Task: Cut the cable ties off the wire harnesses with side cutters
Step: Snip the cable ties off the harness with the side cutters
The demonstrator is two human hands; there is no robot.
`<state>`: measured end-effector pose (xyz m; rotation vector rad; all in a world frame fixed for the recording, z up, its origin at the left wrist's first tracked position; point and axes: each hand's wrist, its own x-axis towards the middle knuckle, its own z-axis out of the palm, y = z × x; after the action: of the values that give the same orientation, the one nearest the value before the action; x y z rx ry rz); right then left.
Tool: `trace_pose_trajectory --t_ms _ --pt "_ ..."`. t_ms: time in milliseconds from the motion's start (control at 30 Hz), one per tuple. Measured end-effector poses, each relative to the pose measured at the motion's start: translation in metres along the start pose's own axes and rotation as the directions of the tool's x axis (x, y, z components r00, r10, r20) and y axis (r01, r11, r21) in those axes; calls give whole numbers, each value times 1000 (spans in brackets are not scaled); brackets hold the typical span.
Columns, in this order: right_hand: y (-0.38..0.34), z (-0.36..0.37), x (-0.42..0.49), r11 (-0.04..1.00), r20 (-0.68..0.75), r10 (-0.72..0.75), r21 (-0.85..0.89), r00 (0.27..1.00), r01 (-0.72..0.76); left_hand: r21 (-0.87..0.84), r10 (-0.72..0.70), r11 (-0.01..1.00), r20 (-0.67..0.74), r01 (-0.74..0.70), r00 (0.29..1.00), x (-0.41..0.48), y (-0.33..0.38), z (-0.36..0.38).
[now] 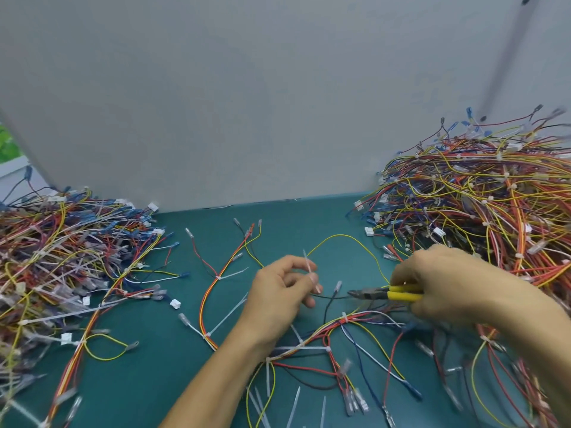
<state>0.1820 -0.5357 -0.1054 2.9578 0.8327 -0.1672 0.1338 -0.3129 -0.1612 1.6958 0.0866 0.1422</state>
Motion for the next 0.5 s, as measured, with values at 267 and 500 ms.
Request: trace_pose_trajectory --t_ms 267,500 --pt "-16 -15 -6 993 -87 -111 38 990 114 -141 -117 983 4 116 993 -12 9 -31" --pt "-35 -17 -14 988 62 -151 22 987 150 -37 -223 973 80 226 972 -29 2 -33"
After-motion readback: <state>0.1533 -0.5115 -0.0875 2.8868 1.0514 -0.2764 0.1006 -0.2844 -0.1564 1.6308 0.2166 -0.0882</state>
